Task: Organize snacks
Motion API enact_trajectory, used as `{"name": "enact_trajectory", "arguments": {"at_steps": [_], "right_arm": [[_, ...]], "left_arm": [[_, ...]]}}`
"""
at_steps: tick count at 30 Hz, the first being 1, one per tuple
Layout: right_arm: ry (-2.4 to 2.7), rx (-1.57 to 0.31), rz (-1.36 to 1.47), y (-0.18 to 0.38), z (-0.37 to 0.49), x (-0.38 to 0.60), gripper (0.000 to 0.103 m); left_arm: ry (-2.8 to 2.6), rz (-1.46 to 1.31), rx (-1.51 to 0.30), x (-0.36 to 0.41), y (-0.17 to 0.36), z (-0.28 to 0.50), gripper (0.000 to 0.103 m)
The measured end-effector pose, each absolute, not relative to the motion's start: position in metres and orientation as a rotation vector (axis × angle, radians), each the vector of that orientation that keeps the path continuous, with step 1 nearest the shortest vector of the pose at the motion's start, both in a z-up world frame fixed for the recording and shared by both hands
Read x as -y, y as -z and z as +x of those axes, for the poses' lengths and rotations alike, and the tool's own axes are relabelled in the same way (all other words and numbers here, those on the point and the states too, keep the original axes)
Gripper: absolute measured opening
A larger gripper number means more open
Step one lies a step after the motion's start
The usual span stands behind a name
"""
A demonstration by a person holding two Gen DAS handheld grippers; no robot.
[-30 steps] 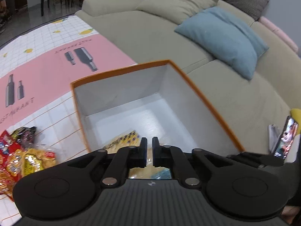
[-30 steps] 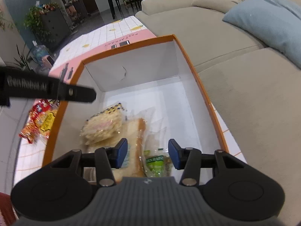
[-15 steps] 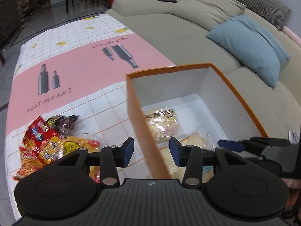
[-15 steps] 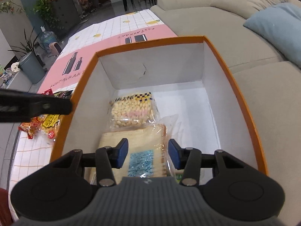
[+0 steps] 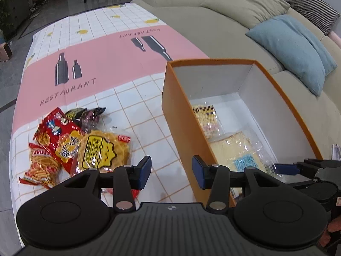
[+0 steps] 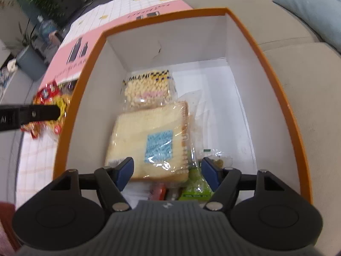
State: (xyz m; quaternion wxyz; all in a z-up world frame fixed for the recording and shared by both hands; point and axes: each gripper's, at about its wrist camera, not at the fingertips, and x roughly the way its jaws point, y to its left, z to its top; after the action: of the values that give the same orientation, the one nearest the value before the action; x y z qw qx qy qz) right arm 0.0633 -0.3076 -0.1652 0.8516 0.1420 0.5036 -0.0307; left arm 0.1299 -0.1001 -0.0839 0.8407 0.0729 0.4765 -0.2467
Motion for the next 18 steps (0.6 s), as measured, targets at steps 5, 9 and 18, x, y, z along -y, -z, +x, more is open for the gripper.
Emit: {"name": "enact_trajectory", "arguments": {"at_steps": [5,9,18], "right_arm": [[0.090,-1.029,0.226,0.165,0.073,0.302,0.022],[0.122,-1.003,0.258,0.168,0.091,0.311,0.018],[0.123,-1.021,0.510,0.172,0.111,0.349,0.016]], "left_arm": [[0.515,0.141,-1.021,0.095,0.086,0.127,0.052],[0.508,0.133,-1.034,0.090,0.088,0.122,0.052],[0.481,0.092,-1.073,0.072,0.096,0.115,0.052]]}}
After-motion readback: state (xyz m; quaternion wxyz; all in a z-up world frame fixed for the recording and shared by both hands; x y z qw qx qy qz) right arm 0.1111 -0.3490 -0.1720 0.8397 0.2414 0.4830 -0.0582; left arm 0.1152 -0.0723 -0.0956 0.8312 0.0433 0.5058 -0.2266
